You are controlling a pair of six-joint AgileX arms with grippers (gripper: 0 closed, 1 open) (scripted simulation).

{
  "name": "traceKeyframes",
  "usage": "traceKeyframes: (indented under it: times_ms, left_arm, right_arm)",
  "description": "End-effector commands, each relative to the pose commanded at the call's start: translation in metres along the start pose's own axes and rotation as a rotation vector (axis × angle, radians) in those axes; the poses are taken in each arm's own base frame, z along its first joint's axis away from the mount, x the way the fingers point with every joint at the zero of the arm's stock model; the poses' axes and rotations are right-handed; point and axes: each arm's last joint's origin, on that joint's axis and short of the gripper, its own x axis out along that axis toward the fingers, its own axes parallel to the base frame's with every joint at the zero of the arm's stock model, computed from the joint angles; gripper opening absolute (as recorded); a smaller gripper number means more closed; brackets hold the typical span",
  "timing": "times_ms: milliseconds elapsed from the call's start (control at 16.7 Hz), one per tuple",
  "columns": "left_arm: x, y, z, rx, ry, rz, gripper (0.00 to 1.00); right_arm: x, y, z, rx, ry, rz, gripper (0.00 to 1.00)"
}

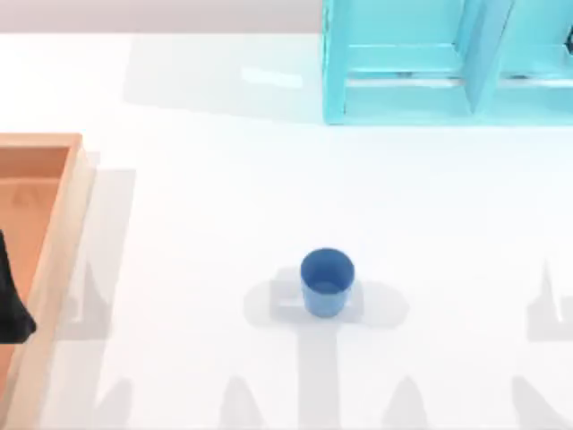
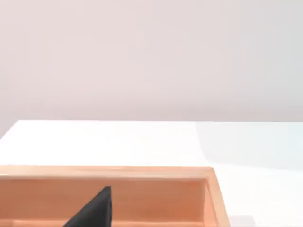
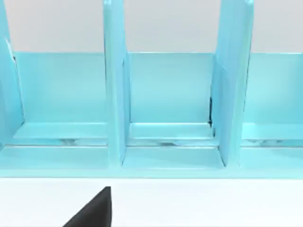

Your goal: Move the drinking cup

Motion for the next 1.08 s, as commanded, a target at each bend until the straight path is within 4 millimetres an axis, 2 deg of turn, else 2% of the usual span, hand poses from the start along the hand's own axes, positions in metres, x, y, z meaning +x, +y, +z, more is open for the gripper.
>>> traceKeyframes:
  times_ms: [180,300,420,600,720,900,1080]
  left_arm:
    - [0.000,0.000,0.000,0.000,0.000,0.000,1.00]
    - [0.000,0.000,0.000,0.000,0.000,0.000,1.00]
    - [0.000,0.000,0.000,0.000,0.000,0.000,1.00]
    - [0.000,0.000,0.000,0.000,0.000,0.000,1.00]
    - [0.000,0.000,0.000,0.000,0.000,0.000,1.00]
    - [0.000,0.000,0.000,0.000,0.000,0.000,1.00]
    - [0.000,0.000,0.000,0.000,0.000,0.000,1.00]
  right_arm:
    - [0.000,0.000,0.002,0.005,0.009,0.004,1.00]
    - [0.000,0.003,0.010,0.027,0.056,0.026,1.00]
    - [0.003,0.007,0.027,0.062,0.136,0.061,1.00]
    - [0.014,0.018,0.064,0.124,0.309,0.121,1.00]
    - [0.030,0.030,0.093,0.162,0.455,0.157,1.00]
    - [0.071,0.059,0.128,0.196,0.708,0.190,1.00]
    - [0.121,0.104,0.142,0.193,0.978,0.184,1.00]
